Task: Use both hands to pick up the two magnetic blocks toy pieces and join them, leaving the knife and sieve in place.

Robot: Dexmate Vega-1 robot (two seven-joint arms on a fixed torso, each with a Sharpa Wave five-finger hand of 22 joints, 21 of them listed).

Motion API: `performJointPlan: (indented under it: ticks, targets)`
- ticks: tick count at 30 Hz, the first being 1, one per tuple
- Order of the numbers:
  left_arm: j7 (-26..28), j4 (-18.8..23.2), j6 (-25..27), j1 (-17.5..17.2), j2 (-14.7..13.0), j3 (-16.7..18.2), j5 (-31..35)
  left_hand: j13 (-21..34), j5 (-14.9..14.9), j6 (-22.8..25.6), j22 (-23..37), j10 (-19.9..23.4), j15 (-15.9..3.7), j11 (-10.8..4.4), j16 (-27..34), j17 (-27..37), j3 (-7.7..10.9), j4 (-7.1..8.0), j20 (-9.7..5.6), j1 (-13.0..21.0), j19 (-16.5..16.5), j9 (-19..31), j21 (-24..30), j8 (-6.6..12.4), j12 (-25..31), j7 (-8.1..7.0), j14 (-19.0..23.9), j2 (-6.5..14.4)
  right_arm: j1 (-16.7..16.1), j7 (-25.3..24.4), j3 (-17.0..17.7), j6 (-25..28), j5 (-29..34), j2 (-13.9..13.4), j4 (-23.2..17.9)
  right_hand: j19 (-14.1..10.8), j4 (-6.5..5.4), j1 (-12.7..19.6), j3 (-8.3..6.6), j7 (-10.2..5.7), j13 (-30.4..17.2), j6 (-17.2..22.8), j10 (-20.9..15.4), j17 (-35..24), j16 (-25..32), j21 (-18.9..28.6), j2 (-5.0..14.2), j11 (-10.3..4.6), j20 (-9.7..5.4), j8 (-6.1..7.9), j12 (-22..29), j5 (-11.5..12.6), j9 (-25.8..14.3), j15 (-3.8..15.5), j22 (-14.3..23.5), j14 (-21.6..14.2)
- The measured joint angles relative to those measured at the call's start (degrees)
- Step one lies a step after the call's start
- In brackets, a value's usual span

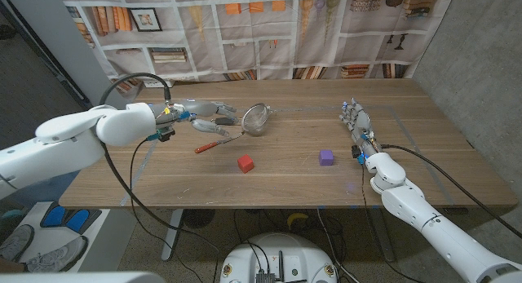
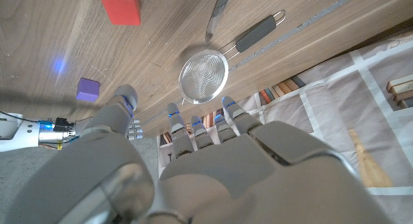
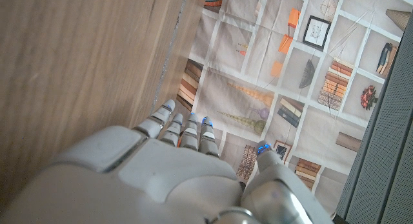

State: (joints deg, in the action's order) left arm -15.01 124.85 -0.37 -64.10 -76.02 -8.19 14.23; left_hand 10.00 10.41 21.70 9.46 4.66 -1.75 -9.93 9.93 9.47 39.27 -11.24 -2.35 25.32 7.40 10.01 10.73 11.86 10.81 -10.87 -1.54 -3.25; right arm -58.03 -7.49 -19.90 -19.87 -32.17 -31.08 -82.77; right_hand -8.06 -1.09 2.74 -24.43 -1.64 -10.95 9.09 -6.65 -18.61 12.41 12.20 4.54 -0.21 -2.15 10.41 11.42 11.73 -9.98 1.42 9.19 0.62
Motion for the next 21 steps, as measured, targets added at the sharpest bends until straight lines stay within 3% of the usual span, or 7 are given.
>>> performJointPlan:
  ticks: [14,21]
  targets:
    - [-4.3,-1.5,-7.6,9.3,1.2,-7.7,12.1,0.0,0.0,0.3,0.0,-0.3,-0.27,-0.15,0.0,0.0,-0.23,0.23,0.09,2.4,-0.3,0.3,-0.4,0.00,-0.2,0.27,-0.3,-1.5,-1.0,0.1,0.7,-0.4,-0.8,-0.3,-0.5,0.0,0.00,0.0,0.00,0.21,0.0,-0.2,0.0,0.3,0.0,-0.3,0.00,0.00,0.00,0.00,-0.2,0.0,0.0,0.00,0.0,0.0]
    - [-5.8,-1.7,-10.3,12.1,2.8,-10.1,17.9,0.0,0.0,0.3,0.0,-3.2,-0.31,0.55,0.0,0.0,-0.70,0.22,0.30,4.6,-2.0,0.3,-0.5,0.00,-0.7,0.33,-2.6,-2.2,-1.3,0.1,0.9,-0.4,-1.0,-0.3,-0.5,0.0,0.00,0.0,0.00,0.21,0.0,-0.2,0.0,0.3,0.0,-0.6,0.00,0.00,0.00,0.00,-0.2,0.0,0.0,0.00,0.0,0.0]
